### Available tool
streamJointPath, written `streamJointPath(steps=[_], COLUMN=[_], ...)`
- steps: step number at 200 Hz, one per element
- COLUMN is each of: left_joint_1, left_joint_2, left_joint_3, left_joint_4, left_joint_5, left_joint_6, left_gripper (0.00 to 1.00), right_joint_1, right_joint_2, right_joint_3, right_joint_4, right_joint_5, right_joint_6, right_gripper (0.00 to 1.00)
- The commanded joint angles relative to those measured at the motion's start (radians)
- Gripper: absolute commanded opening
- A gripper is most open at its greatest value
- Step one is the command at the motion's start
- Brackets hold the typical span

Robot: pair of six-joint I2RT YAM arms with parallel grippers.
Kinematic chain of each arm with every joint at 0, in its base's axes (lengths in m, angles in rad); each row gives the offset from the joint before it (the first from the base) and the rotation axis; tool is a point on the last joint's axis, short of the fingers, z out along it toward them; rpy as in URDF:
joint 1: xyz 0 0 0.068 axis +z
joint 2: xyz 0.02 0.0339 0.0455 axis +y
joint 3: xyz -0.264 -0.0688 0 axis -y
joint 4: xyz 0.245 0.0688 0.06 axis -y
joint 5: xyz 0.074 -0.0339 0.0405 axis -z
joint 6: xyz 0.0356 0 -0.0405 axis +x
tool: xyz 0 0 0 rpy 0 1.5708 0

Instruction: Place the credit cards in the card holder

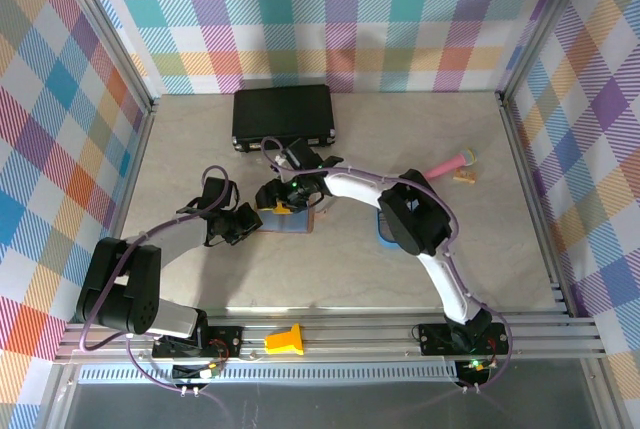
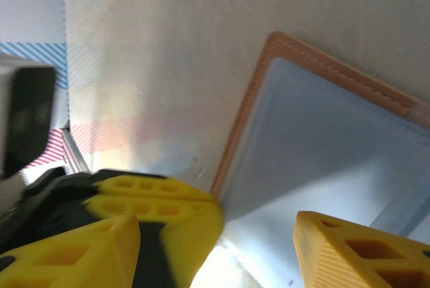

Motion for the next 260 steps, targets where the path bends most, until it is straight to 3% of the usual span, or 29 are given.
streamJointPath(steps=[1, 53, 110, 132, 147, 163, 183, 200, 223, 246, 260], left_joint_1=[0.018, 0.03, 0.03, 0.03, 0.021, -0.014, -0.106, -0.168, -0.201, -0.22, -0.234], left_joint_2=[0.012, -0.047, -0.213, -0.24, -0.24, -0.222, -0.21, -0.199, -0.179, -0.159, -0.134], left_joint_3=[0.031, 0.057, 0.063, 0.077, 0.082, 0.107, 0.144, 0.172, 0.203, 0.218, 0.218], left_joint_4=[0.0, -0.024, 0.004, 0.028, 0.079, 0.114, 0.15, 0.184, 0.216, 0.219, 0.222], left_joint_5=[0.016, 0.024, 0.07, 0.112, 0.15, 0.184, 0.213, 0.285, 0.397, 0.462, 0.481], left_joint_6=[0.019, 0.089, 0.245, 0.282, 0.271, 0.273, 0.383, 0.493, 0.644, 0.841, 0.952], left_gripper=[0.13, 0.13, 0.17, 0.2, 0.24, 0.28, 0.3, 0.36, 0.46, 0.56, 0.58], right_joint_1=[-0.03, -0.157, -0.396, -0.463, -0.465, -0.465, -0.473, -0.485, -0.536, -0.559, -0.557], right_joint_2=[-0.151, -0.44, -0.837, -0.929, -0.961, -0.974, -0.97, -0.968, -0.979, -1.012, -0.992], right_joint_3=[-0.049, -0.332, -0.653, -0.703, -0.718, -0.691, -0.625, -0.563, -0.537, -0.613, -0.659], right_joint_4=[0.045, 0.065, 0.068, 0.017, -0.039, -0.112, -0.199, -0.341, -0.476, -0.6, -0.615], right_joint_5=[0.021, 0.07, 0.047, 0.062, 0.043, 0.128, 0.161, 0.161, 0.226, 0.166, 0.194], right_joint_6=[-0.01, -0.169, -0.44, -0.557, -0.73, -0.796, -0.817, -0.923, -1.105, -1.482, -1.635], right_gripper=[0.62, 0.61, 0.63, 0.67, 0.73, 0.75, 0.76, 0.74, 0.57, 0.71, 0.7])
